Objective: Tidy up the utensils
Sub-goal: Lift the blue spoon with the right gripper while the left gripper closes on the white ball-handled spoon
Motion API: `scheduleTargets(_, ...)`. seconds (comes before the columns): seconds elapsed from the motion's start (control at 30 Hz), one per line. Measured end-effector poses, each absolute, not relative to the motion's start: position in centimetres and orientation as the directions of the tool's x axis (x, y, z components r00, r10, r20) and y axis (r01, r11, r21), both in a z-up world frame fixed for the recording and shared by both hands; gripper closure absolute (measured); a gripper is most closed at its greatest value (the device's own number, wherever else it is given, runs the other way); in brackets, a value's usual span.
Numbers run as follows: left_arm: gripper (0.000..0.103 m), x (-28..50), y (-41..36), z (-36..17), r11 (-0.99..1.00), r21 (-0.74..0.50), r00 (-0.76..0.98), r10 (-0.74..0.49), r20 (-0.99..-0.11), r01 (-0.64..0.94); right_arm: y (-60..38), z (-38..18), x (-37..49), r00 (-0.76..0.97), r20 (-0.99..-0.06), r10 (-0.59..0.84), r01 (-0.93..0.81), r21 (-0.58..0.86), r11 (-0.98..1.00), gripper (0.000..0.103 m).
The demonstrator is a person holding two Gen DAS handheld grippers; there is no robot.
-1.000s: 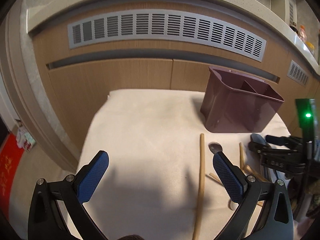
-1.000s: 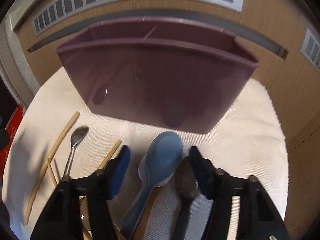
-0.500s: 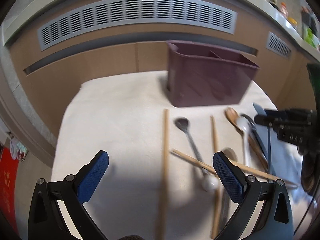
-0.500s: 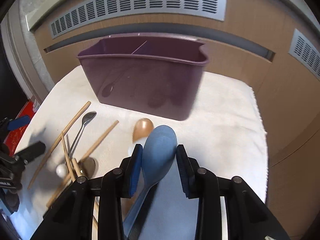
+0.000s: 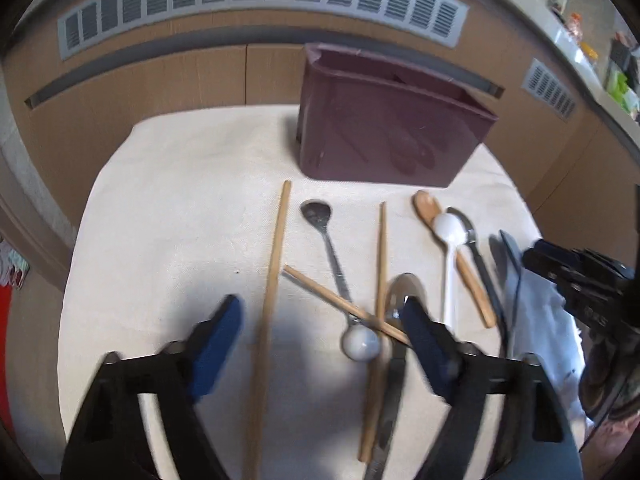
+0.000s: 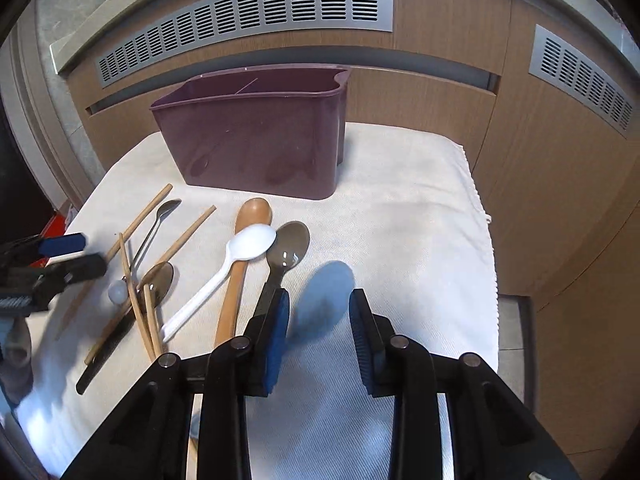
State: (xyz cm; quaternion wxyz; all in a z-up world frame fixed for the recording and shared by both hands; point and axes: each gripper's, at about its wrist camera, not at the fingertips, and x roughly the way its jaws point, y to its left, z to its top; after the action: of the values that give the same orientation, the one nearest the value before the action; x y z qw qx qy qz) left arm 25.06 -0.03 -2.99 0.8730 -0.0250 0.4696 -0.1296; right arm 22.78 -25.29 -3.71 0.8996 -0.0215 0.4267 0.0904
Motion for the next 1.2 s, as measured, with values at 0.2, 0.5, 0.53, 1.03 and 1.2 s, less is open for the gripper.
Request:
scheduleTargets(0.2,0.063,26.0,0.4,-4.9,0.971,-0.104,0.458,-0.195,-0.867,0.215,-25.4,-3.7,21.9,0.630,-0.762,0.153,-0.198,0.032,0.980,0.074)
scheduleTargets(0.5,0.087,28.1,0.8,-5.6,0.973,-0.078,0.452,-0.172,-0.875,0.219,-24.6,-4.1,22.6,0.612,-0.775,0.158,-0.199,0.043,0.979,0.071)
scheduleTargets(0.53,0.091,28.3,0.7,-5.6,0.972,-0.075,0.454,-0.171,-0.875,0.222,-24.6,-4.1,22.7,0.613,-0.775,0.153,-0.195,0.040,0.980,0.067)
scheduleTargets(1.03,0.090,23.3,0.2,-5.6,0.952,-0.131,0.408,-0.240,-0.881,0.277,-23.5,-5.7,25.7,0.566,-0.823,0.047,-0.081,0.001,0.997,0.042)
scheduleTargets(1.2,0.090,22.3,0.2,-4.7,0.943,-0.152,0.450,-0.277,-0.849,0.295,-23.0,-6.7,26.9,0.538,-0.842,0.040,-0.066,0.005,0.998,0.049)
